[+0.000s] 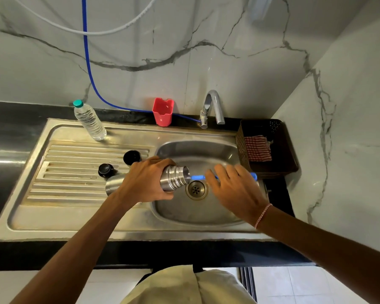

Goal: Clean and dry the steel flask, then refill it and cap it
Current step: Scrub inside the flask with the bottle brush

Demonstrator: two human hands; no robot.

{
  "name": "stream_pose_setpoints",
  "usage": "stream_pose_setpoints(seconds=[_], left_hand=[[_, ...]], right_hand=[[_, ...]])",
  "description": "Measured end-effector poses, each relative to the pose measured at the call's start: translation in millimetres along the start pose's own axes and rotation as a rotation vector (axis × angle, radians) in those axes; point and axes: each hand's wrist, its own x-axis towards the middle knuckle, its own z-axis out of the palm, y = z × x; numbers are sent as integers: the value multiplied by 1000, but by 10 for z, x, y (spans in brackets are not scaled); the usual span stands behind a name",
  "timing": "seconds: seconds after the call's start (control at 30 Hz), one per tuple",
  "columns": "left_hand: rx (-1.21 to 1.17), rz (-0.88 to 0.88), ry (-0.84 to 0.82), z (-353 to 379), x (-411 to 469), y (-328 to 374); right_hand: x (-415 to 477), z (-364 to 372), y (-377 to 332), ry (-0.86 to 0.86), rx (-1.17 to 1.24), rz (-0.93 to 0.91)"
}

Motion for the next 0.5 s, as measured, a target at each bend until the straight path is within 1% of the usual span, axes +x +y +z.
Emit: stream_pose_setpoints(seconds=[0.1, 0.17, 0.2, 0.27, 0.3, 0.33, 0.37, 0.4, 0.43, 0.47, 0.5], left_hand=[[23, 13, -14, 11, 7, 54], [77, 7, -16, 3, 21, 62], [126, 21, -38, 2, 25, 64], [205, 63, -101, 11, 24, 62], [215, 69, -124, 23, 20, 61], [209, 54, -135, 39, 16, 64], [197, 27, -138, 54, 18, 72], [183, -4, -135, 68, 19, 77], [163, -33, -125, 76, 20, 79], [137, -58, -114, 81, 12, 78], [112, -74, -105, 81, -4, 75]], right_hand=[[4, 120, 83, -76, 113, -22], [29, 113, 124, -189, 281, -45], [65, 87, 153, -292, 441, -63], [163, 6, 253, -576, 828, -78], [207, -26, 295, -651, 947, -57], [239, -38, 325, -639, 924, -49], [248, -60, 339, -574, 756, -46], [231, -44, 320, -406, 506, -42], [206, -50, 285, -290, 278, -29], [182, -44, 236, -173, 107, -31], [155, -24, 177, -90, 31, -55]])
